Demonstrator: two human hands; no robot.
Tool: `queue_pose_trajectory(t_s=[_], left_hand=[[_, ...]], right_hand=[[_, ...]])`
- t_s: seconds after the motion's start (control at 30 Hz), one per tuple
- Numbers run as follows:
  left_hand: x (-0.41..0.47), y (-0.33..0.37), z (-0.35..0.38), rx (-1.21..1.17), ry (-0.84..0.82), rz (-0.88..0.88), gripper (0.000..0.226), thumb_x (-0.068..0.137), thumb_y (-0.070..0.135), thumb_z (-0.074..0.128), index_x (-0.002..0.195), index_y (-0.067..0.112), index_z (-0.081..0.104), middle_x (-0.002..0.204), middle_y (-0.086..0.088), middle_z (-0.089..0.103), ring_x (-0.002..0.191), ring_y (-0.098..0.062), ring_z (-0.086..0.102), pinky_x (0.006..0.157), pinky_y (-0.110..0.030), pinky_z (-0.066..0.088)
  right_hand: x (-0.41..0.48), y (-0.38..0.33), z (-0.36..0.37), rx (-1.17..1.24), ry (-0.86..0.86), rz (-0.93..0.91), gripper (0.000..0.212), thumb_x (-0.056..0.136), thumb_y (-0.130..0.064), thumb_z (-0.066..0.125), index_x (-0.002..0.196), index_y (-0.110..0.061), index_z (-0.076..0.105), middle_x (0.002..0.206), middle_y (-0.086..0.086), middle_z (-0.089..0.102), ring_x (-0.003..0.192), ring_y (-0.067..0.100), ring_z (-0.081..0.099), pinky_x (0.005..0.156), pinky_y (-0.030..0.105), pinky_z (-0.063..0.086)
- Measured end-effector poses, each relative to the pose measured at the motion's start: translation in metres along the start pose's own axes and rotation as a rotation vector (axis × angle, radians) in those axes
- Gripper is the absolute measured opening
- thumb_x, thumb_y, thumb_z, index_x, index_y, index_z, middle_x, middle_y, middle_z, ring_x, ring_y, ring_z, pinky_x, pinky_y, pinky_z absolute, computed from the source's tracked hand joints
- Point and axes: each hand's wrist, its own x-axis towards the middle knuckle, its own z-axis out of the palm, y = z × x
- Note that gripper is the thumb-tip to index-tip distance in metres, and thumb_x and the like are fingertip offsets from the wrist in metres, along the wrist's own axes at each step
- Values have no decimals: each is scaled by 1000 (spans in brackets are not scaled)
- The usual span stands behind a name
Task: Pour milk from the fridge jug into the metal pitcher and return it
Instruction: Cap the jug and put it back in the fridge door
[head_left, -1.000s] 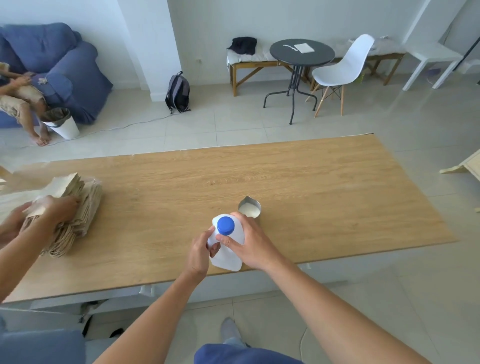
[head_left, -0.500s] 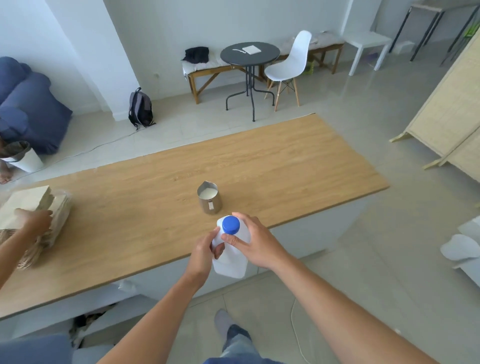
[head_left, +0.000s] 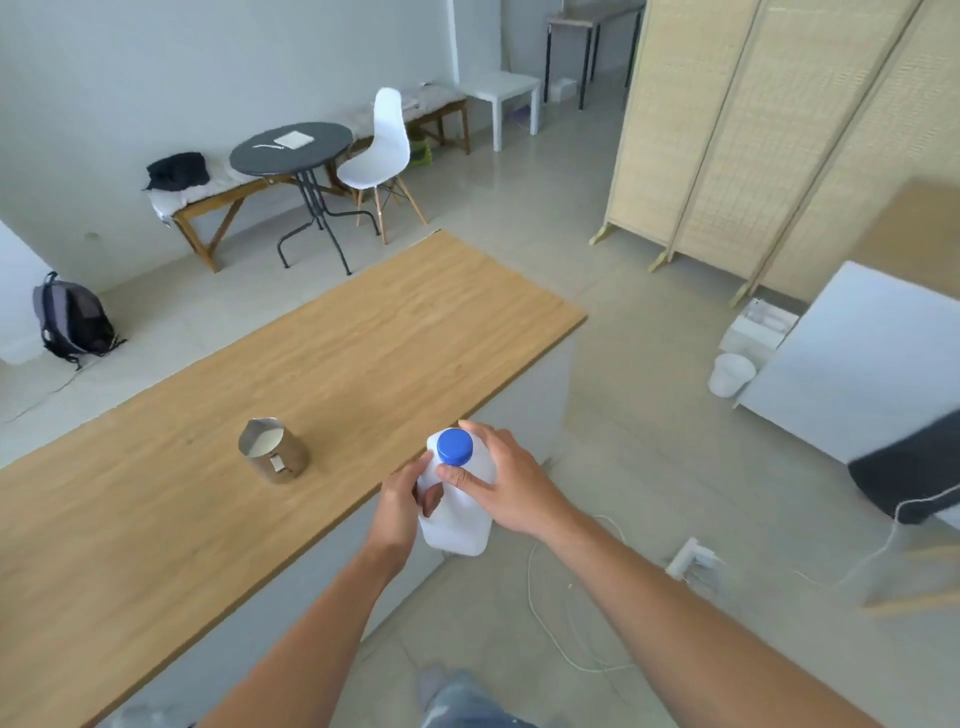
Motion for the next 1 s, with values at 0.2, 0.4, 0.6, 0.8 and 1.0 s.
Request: queue_pose_trajectory(t_s=[0.2, 0.4, 0.6, 0.8, 1.0], left_hand=[[25, 17, 41, 30, -192, 25, 52, 113, 42, 37, 78, 4, 32, 76, -16, 27, 77, -32, 21, 75, -48, 20], [51, 27, 76, 66, -374, 61, 50, 107, 43, 41, 74, 7, 30, 76, -19, 25, 77, -35, 22, 72, -44, 21], [61, 30, 106, 80, -545, 50, 44, 108, 34, 40, 73, 9, 31, 71, -10, 30, 74, -31, 24, 76, -48, 22], [53, 26, 138, 112, -693, 50, 50, 102, 44, 47, 72, 9, 29, 76, -21, 25, 79, -40, 22, 81, -50, 20], [24, 20, 181, 121, -898, 34, 55, 101, 48, 50, 72, 5, 32, 69, -11, 28, 75, -31, 22, 75, -44, 22]], right_hand=[[-23, 17, -35, 56, 170, 87, 88, 91, -82, 67, 164, -41, 41, 155, -4, 52, 146, 19, 52, 119, 42, 45], [-48, 28, -56, 112, 335, 205, 88, 91, -83, 66, 165, -45, 39, 158, -8, 48, 145, 15, 51, 117, 39, 45], [-73, 38, -62, 168, 499, 303, 83, 87, -86, 66, 158, -52, 43, 149, -8, 53, 137, 16, 56, 115, 43, 49], [-113, 46, -54, 232, 670, 392, 71, 89, -81, 71, 151, -56, 46, 143, -12, 54, 132, 15, 57, 112, 45, 52], [-172, 53, -49, 254, 836, 504, 68, 91, -77, 71, 151, -57, 45, 145, -12, 52, 133, 13, 55, 114, 42, 50]])
